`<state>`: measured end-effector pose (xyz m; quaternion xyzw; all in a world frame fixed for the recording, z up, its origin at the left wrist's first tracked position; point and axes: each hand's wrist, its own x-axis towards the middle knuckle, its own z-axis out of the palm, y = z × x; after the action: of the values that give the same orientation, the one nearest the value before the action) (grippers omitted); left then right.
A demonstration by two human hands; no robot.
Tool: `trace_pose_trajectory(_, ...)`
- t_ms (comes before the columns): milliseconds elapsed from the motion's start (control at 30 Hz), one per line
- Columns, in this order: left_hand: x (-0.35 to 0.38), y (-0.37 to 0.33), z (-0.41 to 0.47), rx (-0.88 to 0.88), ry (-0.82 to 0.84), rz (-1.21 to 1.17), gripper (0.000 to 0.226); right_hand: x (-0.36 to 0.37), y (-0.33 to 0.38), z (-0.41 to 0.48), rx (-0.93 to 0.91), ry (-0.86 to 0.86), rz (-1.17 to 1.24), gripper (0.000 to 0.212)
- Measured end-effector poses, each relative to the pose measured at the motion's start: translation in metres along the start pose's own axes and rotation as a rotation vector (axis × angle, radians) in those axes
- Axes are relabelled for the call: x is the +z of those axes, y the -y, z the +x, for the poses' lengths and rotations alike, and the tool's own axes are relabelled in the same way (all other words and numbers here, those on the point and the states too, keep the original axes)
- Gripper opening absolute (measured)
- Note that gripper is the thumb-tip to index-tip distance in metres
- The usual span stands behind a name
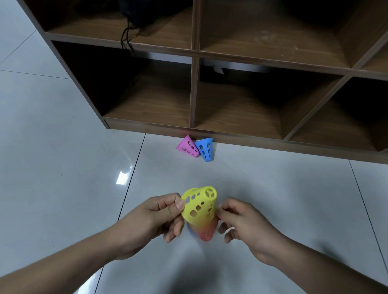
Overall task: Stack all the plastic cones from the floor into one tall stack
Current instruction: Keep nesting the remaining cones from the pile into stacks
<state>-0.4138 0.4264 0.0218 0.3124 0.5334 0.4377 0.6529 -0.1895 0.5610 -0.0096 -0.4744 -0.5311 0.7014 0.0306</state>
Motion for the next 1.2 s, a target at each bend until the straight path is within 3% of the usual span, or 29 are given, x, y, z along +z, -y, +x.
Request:
trace_pose_trajectory(200,-0.005,0.004,0.001,0.003,0.052,-0.001,0.030,0.000,-0.002,0.014,0.027,-0.018,-0.107,0.015)
trace_pose_trajectory(433,-0.016,0.017,0.012,0.031,0.047,0.304,0.037,0.001,-0.005,0.020,0.048,-0.017,-0.075,0.014)
trace_pose_trajectory(633,-0.034,0.037,0.021,-0.027,-0.009,0.496,0.020,-0.010,-0.010,0.026,0.013,-0.070,-0.184,0.010)
trace_pose_trajectory(933,-0.069,0.023,0.068,-0.001,-0.195,0.689,0.015,-0.035,0.006,0.074,-0.227,-0.202,-0.594,0.005)
trace_pose_trajectory(1200,-0.097,0.012,0.132,0.142,-0.316,0.951,0.011,-0.061,0.044,0.138,-0.387,-0.211,-0.990,0.014)
